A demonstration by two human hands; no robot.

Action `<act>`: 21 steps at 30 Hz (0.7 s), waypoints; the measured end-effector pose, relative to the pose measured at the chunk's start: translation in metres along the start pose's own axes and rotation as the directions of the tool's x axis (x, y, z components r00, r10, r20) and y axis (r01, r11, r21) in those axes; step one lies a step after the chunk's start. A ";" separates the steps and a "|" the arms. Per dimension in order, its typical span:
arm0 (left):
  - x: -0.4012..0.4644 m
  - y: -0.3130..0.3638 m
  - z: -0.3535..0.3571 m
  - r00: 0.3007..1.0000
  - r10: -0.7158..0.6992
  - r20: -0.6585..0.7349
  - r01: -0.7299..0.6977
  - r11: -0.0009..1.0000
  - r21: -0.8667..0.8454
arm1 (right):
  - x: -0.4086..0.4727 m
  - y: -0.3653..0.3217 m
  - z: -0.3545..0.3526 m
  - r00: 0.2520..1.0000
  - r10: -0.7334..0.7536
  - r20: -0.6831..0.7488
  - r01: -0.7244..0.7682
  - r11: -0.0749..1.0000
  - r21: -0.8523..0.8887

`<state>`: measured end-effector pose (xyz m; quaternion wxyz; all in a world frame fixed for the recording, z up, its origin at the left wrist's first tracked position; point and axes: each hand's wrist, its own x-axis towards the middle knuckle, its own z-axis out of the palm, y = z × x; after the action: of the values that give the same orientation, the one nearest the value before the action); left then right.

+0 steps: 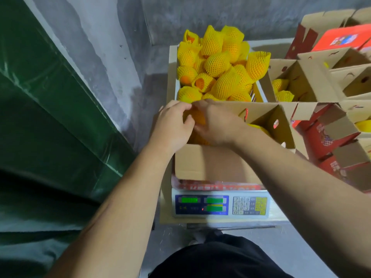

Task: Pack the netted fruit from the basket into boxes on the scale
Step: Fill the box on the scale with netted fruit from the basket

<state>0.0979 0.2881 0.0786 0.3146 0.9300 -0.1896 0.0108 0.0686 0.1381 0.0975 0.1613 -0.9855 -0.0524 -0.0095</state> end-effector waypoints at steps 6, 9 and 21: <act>0.043 0.007 -0.005 0.995 0.045 0.094 -0.066 0.971 0.228 | 0.035 0.037 -0.022 0.999 -0.027 0.023 0.027 1.000 0.000; 0.073 0.021 -0.004 0.996 0.054 0.065 -0.067 0.970 0.232 | 0.063 0.080 -0.038 0.992 0.049 -0.113 -0.024 0.977 0.213; 0.215 0.057 0.093 0.868 -0.184 0.461 0.046 0.955 0.294 | 0.150 0.193 0.002 0.983 0.121 0.136 -0.090 0.973 -0.214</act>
<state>0.2675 0.1174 0.0669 0.1261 0.9471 -0.2026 -0.2148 0.2382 -0.0280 0.0396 0.0540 -0.9962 -0.0104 0.0669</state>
